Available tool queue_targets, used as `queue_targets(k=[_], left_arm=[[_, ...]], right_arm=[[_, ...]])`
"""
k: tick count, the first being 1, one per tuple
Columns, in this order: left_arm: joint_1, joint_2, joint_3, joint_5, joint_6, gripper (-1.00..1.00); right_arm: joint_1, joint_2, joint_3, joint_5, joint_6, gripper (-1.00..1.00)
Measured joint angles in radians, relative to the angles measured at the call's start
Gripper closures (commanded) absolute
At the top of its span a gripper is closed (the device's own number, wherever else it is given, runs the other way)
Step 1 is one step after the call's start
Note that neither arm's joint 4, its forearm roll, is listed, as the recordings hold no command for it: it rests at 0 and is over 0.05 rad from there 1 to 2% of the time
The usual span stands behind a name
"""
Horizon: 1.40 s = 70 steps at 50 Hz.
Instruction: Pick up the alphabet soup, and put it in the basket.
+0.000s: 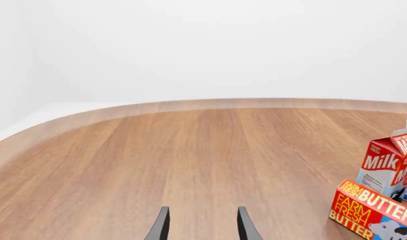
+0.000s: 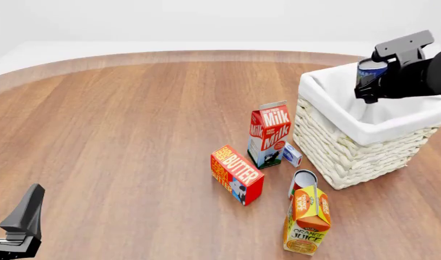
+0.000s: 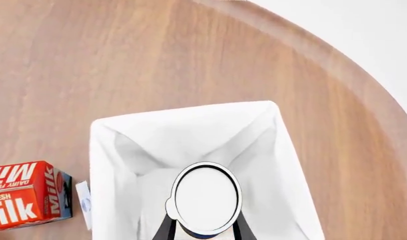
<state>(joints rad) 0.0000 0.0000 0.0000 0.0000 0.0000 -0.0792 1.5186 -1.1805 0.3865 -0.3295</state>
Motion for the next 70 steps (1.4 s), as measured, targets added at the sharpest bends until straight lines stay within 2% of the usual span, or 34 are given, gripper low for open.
queue_targets(k=[70], left_arm=[[0.000,0.000,0.000,0.000,0.000,-1.00]], right_arm=[[-0.011,0.127,0.010,-0.025,-0.028,1.00]])
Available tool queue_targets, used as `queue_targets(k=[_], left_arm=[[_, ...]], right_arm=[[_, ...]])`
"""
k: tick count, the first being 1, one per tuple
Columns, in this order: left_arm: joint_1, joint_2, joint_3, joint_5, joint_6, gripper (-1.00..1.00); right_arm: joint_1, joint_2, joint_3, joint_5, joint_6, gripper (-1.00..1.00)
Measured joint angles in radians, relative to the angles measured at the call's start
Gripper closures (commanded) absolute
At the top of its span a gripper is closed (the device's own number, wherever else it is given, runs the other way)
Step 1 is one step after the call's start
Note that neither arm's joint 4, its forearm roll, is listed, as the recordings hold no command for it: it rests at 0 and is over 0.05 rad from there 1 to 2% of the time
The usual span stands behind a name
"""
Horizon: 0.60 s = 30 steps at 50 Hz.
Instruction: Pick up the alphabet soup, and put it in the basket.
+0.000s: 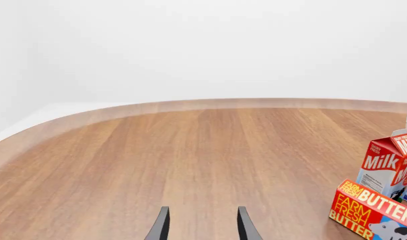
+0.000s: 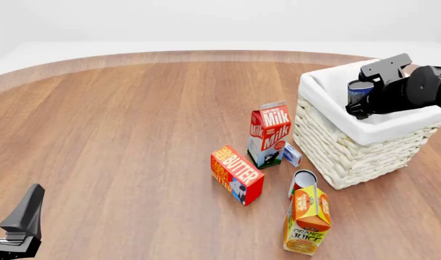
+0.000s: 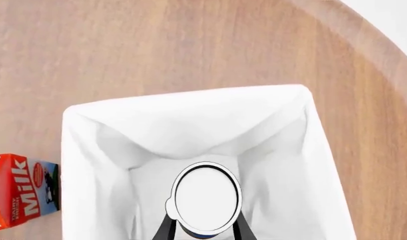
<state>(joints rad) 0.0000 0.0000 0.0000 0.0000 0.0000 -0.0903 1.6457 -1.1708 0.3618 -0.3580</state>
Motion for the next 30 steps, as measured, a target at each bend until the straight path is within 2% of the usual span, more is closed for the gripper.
queue_targets(k=[4,5,30], left_arm=[[0.000,0.000,0.000,0.000,0.000,-1.00],[0.000,0.000,0.000,0.000,0.000,-1.00],[0.000,0.000,0.000,0.000,0.000,-1.00]], right_arm=[[0.001,-0.001,0.003,0.001,0.002,1.00],[0.001,-0.002,0.004,0.001,0.002,-1.00],[-0.001,-0.011,-0.013,0.001,0.030,-1.00]])
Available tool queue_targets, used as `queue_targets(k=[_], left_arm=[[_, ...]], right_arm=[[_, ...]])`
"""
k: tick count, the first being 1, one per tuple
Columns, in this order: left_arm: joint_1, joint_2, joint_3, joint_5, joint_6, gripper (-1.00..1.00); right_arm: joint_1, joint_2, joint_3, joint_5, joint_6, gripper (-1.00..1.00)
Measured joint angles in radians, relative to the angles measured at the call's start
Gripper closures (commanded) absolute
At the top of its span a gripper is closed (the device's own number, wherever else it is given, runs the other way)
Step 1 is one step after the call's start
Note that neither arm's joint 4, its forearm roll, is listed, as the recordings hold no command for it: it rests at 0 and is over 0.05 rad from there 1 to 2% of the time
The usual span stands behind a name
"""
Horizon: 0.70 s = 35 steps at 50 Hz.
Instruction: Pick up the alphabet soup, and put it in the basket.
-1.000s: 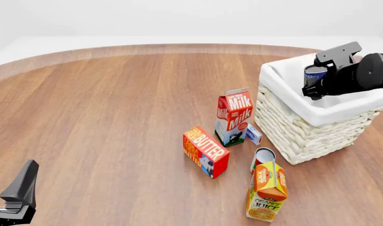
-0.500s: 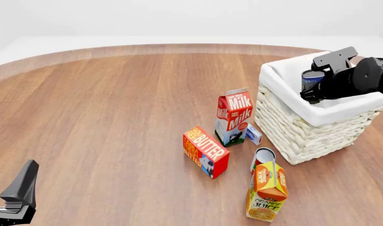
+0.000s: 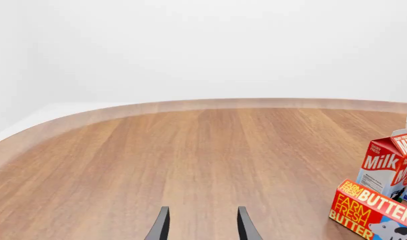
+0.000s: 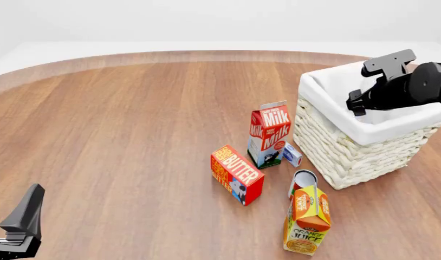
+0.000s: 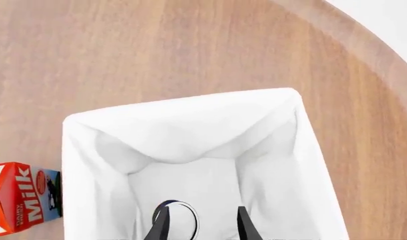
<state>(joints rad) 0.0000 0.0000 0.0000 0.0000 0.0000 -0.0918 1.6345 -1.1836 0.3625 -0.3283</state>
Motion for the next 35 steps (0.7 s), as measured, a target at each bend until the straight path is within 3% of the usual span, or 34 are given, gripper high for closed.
queue_targets(k=[35], left_arm=[[0.000,0.000,0.000,0.000,0.000,-1.00]], right_arm=[[-0.002,-0.154,0.064,0.013,0.021,-1.00]])
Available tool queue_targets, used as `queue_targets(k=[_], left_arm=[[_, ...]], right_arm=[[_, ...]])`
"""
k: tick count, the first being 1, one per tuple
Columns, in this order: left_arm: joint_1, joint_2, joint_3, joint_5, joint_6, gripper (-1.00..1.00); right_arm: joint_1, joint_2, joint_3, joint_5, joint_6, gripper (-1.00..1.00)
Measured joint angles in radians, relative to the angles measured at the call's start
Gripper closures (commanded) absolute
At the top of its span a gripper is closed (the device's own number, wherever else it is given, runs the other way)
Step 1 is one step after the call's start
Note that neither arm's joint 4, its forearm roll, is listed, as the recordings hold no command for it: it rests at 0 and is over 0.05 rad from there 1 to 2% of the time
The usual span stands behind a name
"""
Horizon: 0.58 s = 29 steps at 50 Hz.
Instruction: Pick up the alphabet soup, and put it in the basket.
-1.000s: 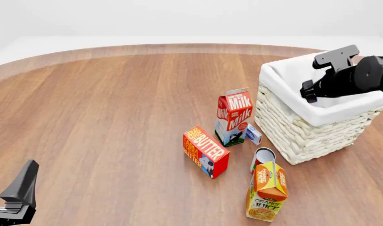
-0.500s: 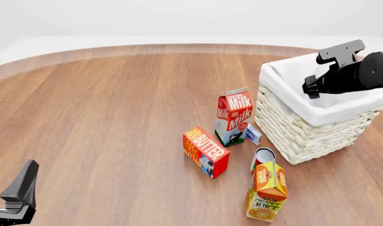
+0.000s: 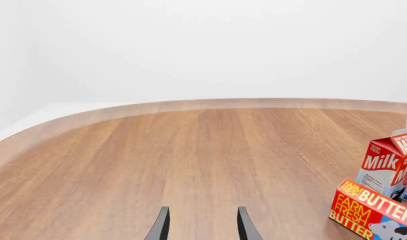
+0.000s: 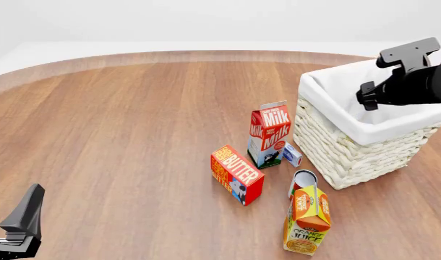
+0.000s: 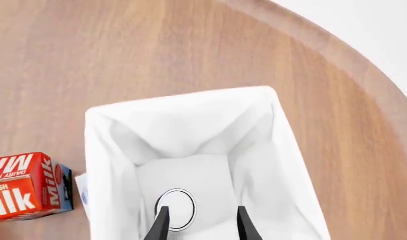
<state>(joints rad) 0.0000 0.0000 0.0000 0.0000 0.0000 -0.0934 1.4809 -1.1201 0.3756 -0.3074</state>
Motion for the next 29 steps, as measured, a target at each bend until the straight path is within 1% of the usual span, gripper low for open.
queue_targets(k=[13,20,29], left_arm=[[0.000,0.000,0.000,0.000,0.000,-1.00],[0.000,0.000,0.000,0.000,0.000,-1.00],[0.000,0.000,0.000,0.000,0.000,-1.00]], right_arm=[[0.006,-0.078,0.060,-0.009,0.020,-1.00],[0.016,-0.124,0.096,-0.015,0.046,-1.00],[0.028,-0.176,0.142,-0.022,0.066,-1.00]])
